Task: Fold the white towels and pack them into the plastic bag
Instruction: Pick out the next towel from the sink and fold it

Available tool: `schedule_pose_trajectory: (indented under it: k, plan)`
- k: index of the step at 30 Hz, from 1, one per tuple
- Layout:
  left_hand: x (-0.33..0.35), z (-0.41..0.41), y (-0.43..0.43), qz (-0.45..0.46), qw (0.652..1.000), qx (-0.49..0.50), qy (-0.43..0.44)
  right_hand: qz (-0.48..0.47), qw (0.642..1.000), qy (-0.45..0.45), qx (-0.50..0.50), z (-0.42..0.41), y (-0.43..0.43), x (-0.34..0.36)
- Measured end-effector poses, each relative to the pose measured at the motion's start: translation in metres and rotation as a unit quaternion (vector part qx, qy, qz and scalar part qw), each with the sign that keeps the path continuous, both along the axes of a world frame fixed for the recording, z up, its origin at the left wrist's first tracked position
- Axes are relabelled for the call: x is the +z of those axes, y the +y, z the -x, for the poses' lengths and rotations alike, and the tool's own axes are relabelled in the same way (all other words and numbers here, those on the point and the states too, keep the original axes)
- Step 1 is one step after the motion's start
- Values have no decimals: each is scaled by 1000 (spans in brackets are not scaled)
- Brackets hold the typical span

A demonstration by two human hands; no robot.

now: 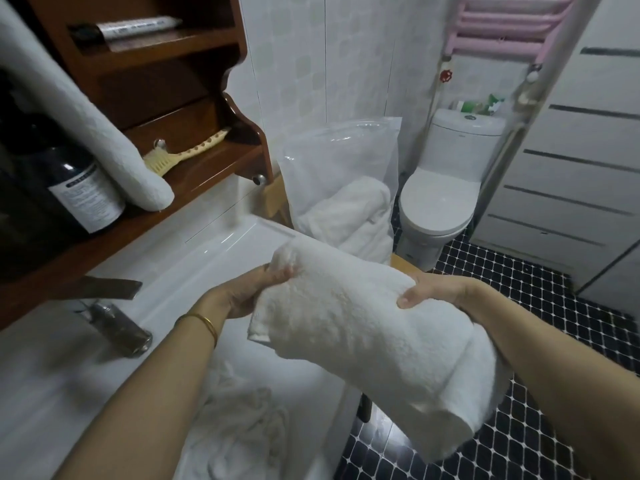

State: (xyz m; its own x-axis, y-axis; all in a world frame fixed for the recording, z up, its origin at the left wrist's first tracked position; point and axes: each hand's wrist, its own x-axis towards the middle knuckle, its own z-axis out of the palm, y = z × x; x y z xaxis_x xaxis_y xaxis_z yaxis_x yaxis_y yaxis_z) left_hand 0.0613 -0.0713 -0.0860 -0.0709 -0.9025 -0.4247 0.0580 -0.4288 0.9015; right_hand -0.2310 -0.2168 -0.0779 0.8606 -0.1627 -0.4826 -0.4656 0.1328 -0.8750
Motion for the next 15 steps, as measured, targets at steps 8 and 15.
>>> schedule_pose_trajectory:
  k: [8, 15]
  plan:
    - [-10, -16, -4, -61, 985, 162, -2, 224, 963, 124, -82, -20, -15, -28]
    - [-44, -20, 7, -114, 959, 257, -40, 338, 897, 189, -212, -6, 7, -79]
